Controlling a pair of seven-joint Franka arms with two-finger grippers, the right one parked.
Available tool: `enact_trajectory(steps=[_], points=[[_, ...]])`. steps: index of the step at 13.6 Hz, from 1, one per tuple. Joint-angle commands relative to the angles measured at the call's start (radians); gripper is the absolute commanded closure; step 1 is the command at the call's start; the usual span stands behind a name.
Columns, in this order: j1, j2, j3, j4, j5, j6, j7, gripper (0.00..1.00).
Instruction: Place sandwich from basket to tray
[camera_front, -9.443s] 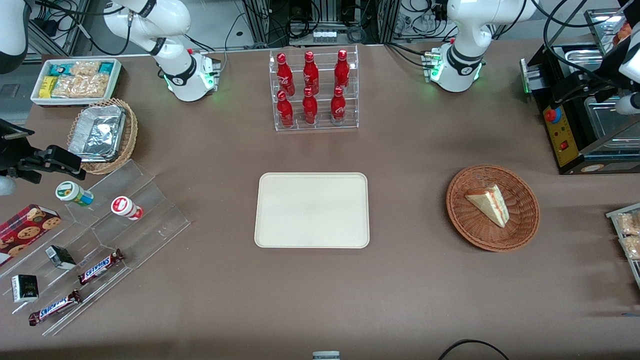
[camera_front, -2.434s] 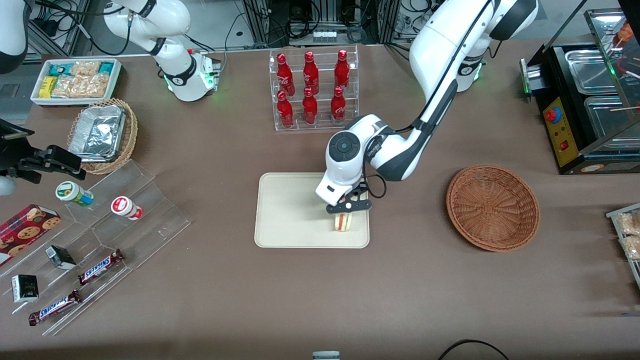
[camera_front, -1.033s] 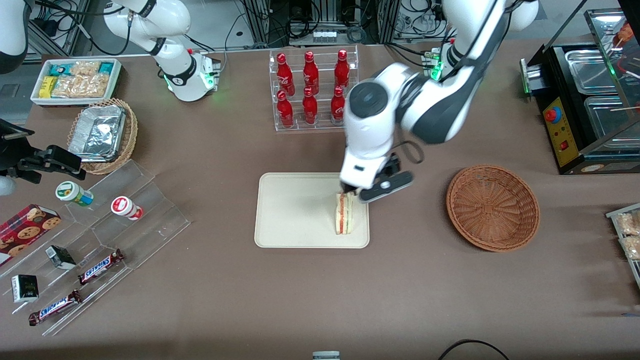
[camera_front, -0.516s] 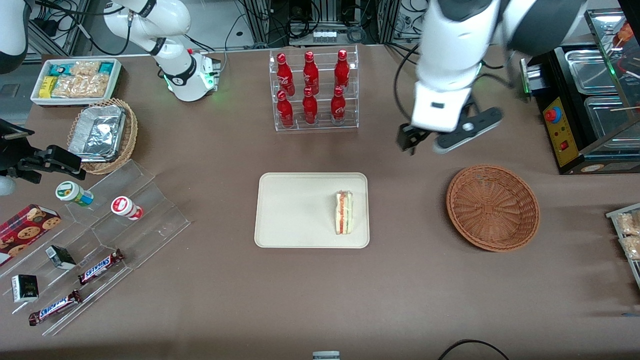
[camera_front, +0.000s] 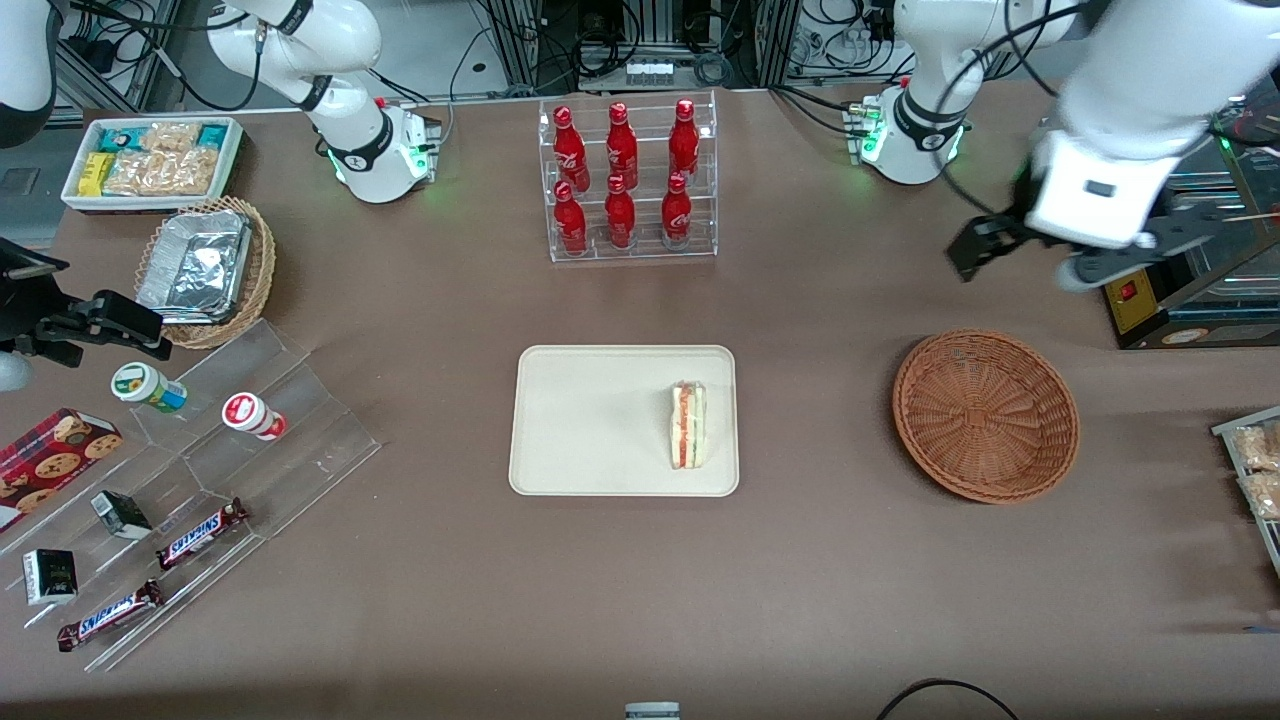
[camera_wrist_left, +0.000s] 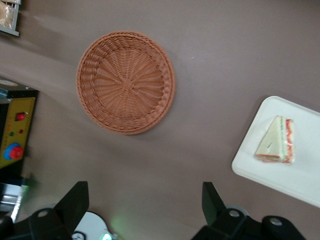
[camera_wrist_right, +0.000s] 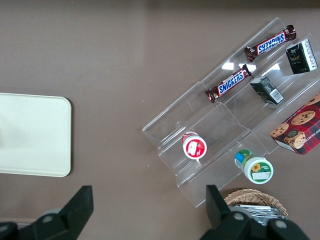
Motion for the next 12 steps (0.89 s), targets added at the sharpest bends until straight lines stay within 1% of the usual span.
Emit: enact_trajectory(steps=[1, 2, 4, 6, 8, 12], points=[[0.097, -0.085, -0.014, -0.081, -0.036, -0.009, 0.132, 0.00], [0.118, -0.099, -0.008, -0.087, -0.057, -0.018, 0.184, 0.00], [0.108, -0.123, 0.078, -0.109, -0.064, -0.026, 0.274, 0.00], [0.111, -0.145, 0.115, -0.126, -0.062, -0.032, 0.378, 0.00], [0.120, -0.154, 0.127, -0.126, -0.059, -0.042, 0.468, 0.00], [0.105, -0.136, 0.127, -0.100, -0.060, -0.044, 0.484, 0.00]])
